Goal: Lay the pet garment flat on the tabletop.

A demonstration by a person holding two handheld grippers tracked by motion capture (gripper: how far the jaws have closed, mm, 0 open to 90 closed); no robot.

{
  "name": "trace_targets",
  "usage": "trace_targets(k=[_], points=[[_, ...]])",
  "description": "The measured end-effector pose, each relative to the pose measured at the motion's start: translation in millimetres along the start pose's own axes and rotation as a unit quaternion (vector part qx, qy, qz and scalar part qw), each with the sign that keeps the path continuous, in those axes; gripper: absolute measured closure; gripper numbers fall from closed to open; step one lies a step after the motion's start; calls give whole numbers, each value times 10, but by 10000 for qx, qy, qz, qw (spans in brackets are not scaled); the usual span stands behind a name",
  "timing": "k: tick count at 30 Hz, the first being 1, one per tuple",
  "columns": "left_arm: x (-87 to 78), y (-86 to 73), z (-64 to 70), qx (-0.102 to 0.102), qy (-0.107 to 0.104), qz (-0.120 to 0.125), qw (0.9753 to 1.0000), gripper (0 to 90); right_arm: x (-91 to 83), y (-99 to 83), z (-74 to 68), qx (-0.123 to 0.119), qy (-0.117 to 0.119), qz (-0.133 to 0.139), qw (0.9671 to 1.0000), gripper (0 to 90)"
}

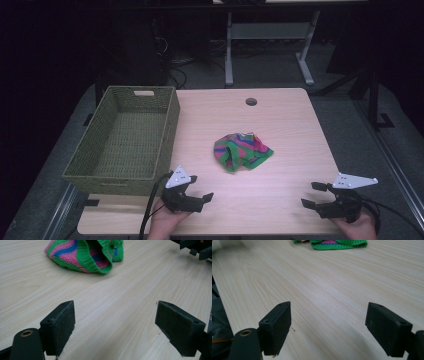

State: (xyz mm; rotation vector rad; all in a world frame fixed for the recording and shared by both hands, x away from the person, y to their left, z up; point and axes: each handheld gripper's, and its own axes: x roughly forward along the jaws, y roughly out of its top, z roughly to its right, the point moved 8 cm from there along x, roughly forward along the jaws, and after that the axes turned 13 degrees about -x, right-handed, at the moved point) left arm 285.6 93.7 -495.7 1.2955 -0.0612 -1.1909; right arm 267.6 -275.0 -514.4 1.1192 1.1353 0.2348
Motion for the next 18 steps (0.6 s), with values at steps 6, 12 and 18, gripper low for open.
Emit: trace_targets(k=[6, 12, 18], points=[[4, -3, 15, 40, -16, 9, 10000, 158, -8, 29, 2, 44, 36, 116, 9999, 202], [-9, -6, 15, 76, -13, 31, 10000, 158, 0, 143, -10, -38, 34, 139, 9999, 186], [-33, -12, 5, 76, -4, 34, 10000, 158, 56, 325, -22, -190, 68, 158, 9997, 187]])
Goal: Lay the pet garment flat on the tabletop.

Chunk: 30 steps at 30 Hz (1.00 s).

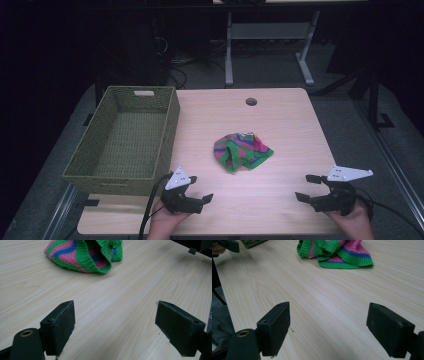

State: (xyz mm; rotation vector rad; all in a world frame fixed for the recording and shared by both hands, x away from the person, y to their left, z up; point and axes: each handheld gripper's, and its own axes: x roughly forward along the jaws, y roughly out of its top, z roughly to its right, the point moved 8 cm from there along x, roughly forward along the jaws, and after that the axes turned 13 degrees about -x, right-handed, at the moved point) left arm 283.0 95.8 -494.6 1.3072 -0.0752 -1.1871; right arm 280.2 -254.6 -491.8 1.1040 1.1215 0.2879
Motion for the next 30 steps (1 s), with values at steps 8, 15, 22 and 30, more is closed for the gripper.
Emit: trace_targets(k=[8, 15, 22, 30], points=[[15, -2, -21, -81, -23, -9, 10000, 158, 82, 221, 18, -192, 179, -128, 9996, 186], [12, -1, -14, -35, -34, -20, 10000, 158, 190, 408, 72, -275, 411, -317, 9983, 187], [0, -2, -1, -1, -35, 8, 10000, 158, 339, 541, 161, -309, 590, -491, 9966, 185], [-1, 4, -10, -11, -20, 21, 10000, 158, 447, 762, 167, -479, 682, -491, 9953, 185]])
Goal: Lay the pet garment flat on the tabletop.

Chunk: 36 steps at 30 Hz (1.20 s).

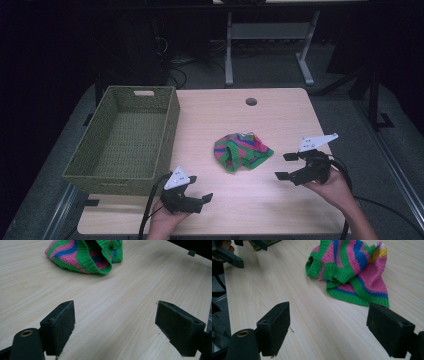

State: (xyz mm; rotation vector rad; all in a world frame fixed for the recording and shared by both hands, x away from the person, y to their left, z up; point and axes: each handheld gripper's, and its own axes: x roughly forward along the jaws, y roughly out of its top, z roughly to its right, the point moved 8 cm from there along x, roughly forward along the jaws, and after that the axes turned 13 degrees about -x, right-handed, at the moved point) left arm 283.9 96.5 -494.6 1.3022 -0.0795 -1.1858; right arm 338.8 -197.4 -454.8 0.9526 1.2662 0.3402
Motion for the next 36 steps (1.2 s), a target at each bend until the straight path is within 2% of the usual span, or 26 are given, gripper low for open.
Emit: trace_targets(k=[4, 7, 9, 20, 26, 29, 36], points=[[-10, 2, 6, -1, -1, 22, 10000, 158, 31, 95, 53, 36, 19, 52, 10000, 185], [-16, 12, 9, 103, -2, 42, 9999, 158, 28, 175, 93, 56, 47, 48, 10000, 194], [-10, 14, 22, 26, -33, 79, 10000, 158, 33, 227, 125, 19, 34, -13, 10000, 194], [-1, 11, 43, 68, -73, 34, 9999, 158, 102, 520, 296, -87, 110, -155, 9998, 188], [-16, 16, 46, 82, -84, 60, 9999, 158, 173, 641, 319, -161, 193, -228, 9994, 187], [-15, 19, 50, 78, -86, 80, 9999, 158, 222, 678, 326, -137, 270, -179, 9994, 187], [-12, 19, 54, 76, -94, 79, 9999, 158, 337, 732, 341, -147, 367, -324, 9987, 186]])
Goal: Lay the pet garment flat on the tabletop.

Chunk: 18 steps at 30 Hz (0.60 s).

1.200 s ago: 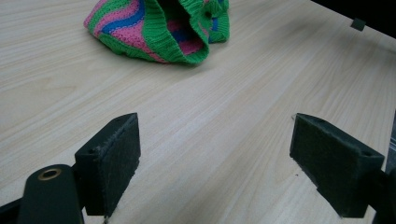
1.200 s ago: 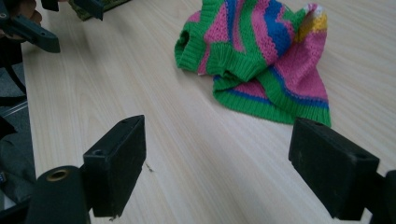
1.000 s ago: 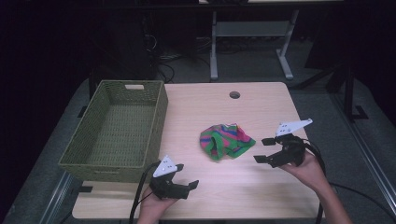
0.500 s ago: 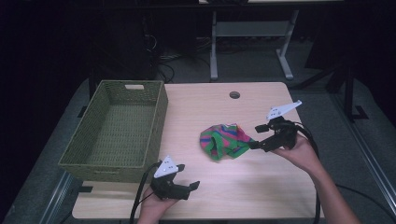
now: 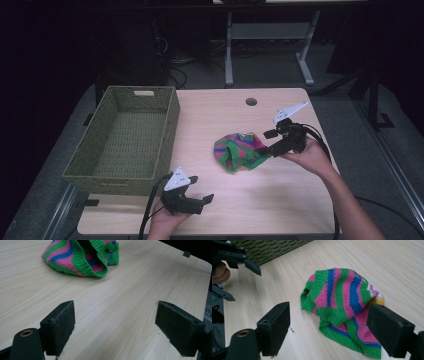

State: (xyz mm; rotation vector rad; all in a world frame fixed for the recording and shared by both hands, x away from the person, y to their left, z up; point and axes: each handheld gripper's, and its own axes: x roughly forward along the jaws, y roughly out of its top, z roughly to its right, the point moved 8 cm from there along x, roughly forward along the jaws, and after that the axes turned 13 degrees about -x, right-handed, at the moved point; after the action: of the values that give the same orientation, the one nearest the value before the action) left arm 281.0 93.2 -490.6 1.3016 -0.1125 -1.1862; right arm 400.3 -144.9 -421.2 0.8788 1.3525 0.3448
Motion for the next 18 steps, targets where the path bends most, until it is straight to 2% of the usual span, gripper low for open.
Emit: trace_targets(k=[8, 18], points=[[-7, -4, -5, 71, 21, -47, 10000, 158, 101, 83, -2, -84, 34, -151, 9998, 183], [-21, 12, -11, -8, 11, 56, 10000, 158, 245, 164, 54, -45, 102, -204, 9997, 185]])
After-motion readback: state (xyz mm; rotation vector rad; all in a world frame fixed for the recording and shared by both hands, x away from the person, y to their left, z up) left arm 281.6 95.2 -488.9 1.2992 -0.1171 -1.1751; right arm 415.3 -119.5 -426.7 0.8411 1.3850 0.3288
